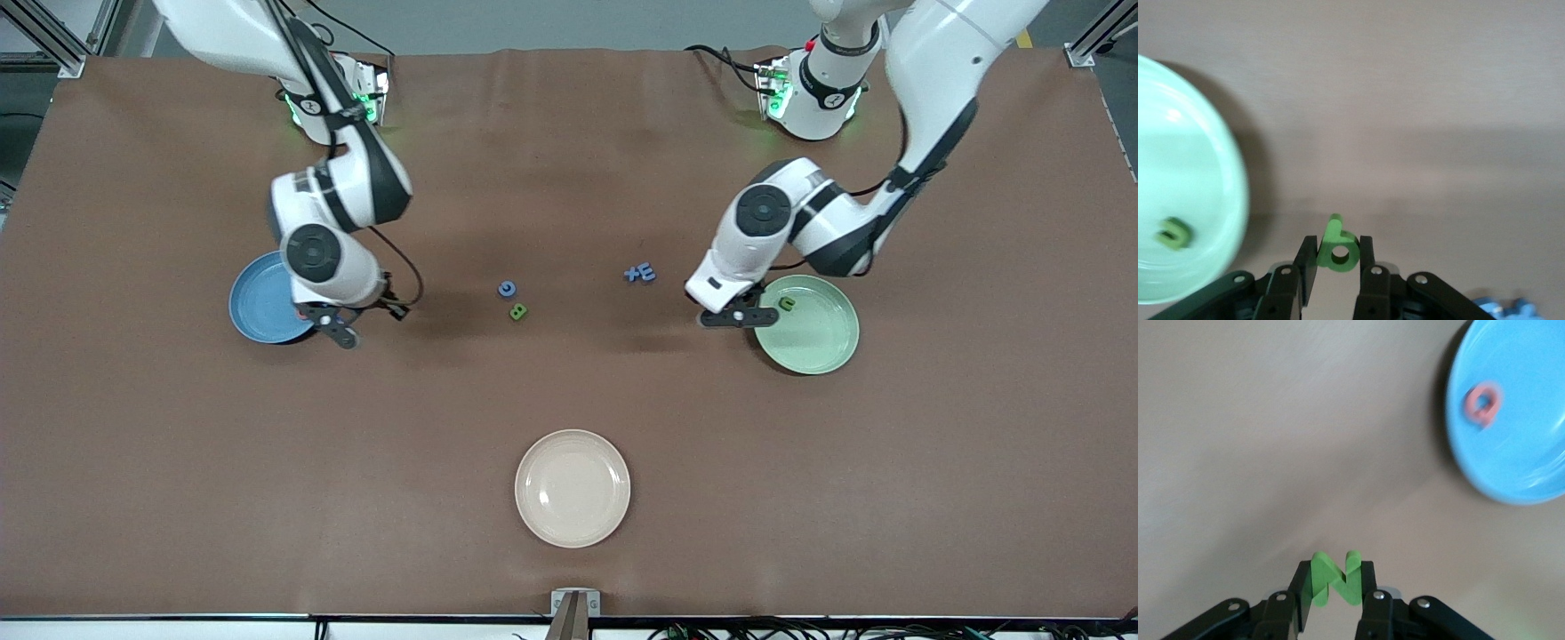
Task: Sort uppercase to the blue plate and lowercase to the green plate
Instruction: 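Drop the N on the blue plate while the left gripper carries b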
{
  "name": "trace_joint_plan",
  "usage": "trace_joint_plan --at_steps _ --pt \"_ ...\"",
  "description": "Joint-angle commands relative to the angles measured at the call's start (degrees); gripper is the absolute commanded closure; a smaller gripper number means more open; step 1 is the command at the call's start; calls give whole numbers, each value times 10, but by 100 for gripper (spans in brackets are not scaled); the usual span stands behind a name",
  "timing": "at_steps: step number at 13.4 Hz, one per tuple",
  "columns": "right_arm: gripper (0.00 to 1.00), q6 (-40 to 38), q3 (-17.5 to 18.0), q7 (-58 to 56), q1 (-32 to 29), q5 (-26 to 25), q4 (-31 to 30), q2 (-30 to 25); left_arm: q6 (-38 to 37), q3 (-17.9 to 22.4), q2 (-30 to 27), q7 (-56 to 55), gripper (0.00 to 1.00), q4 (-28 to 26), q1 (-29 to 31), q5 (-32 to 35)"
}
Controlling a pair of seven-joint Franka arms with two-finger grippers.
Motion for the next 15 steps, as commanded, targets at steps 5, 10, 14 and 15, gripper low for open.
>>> trace_joint_plan --at_steps 5,10,14,15 --pt "99 6 11 -244 -170 -22 -122 -125 -12 -60 -11 136 87 -55 186 33" --pt "0 8 11 -250 -179 -31 -145 -126 -5 -60 6 143 87 -76 238 101" --pt "0 13 14 -242 -172 -31 -141 -125 -4 -58 21 143 85 -82 248 130" --pt "0 18 17 -236 -162 -30 -140 -125 -4 -58 21 143 84 -85 247 131"
